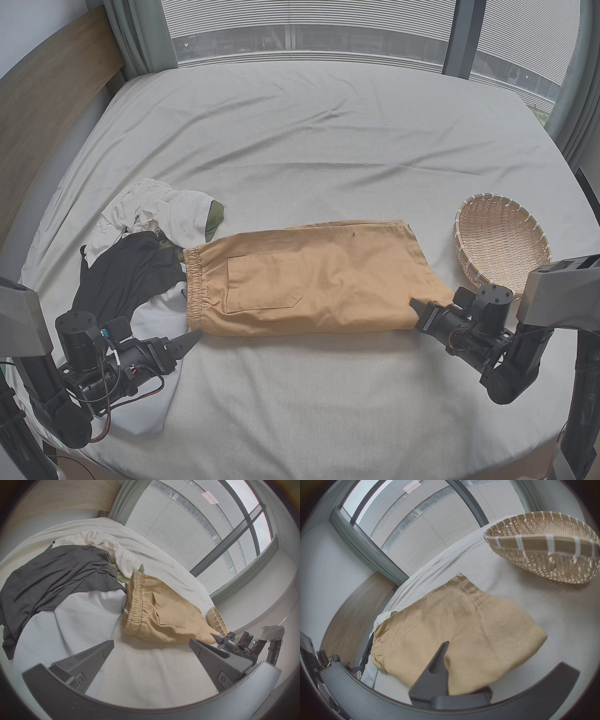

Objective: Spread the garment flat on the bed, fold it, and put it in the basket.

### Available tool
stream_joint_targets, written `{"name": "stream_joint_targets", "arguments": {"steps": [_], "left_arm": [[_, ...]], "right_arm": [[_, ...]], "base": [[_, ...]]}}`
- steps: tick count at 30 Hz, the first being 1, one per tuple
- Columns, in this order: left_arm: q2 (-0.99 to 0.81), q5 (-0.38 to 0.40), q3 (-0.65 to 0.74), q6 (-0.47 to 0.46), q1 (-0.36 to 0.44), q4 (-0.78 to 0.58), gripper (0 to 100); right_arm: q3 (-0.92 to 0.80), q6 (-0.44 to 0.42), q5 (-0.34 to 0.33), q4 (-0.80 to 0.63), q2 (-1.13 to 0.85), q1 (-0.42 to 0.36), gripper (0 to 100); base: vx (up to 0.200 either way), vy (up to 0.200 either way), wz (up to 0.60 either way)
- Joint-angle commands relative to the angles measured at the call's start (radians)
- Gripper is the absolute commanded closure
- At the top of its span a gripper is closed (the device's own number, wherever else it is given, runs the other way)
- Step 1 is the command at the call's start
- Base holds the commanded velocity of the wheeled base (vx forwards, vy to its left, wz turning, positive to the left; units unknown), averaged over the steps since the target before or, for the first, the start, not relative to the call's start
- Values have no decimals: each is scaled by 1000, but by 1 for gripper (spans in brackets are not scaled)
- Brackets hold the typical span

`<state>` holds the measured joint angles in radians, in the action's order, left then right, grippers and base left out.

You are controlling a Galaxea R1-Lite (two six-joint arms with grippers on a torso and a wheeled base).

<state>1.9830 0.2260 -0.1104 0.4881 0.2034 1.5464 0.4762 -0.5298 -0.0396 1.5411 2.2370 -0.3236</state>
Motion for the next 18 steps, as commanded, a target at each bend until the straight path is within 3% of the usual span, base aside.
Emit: {"name": "stream_joint_targets", "arguments": {"steps": [1,8,16,17,18], "left_arm": [[40,1,-21,3,1,0,0],[89,1,-78,7,1,0,0],[140,3,-114,7,5,1,0],[149,3,-117,7,5,1,0],[152,3,-118,7,5,1,0]], "right_arm": [[-74,22,-11,1,-85,21,100],[-91,82,-14,1,-73,80,100],[-105,83,-16,1,-74,67,100],[-111,85,-16,1,-77,64,0],[-117,85,-16,1,-80,61,0]], "base": [[0,0,0],[0,0,0],[0,0,0],[0,0,0],[0,0,0]]}}
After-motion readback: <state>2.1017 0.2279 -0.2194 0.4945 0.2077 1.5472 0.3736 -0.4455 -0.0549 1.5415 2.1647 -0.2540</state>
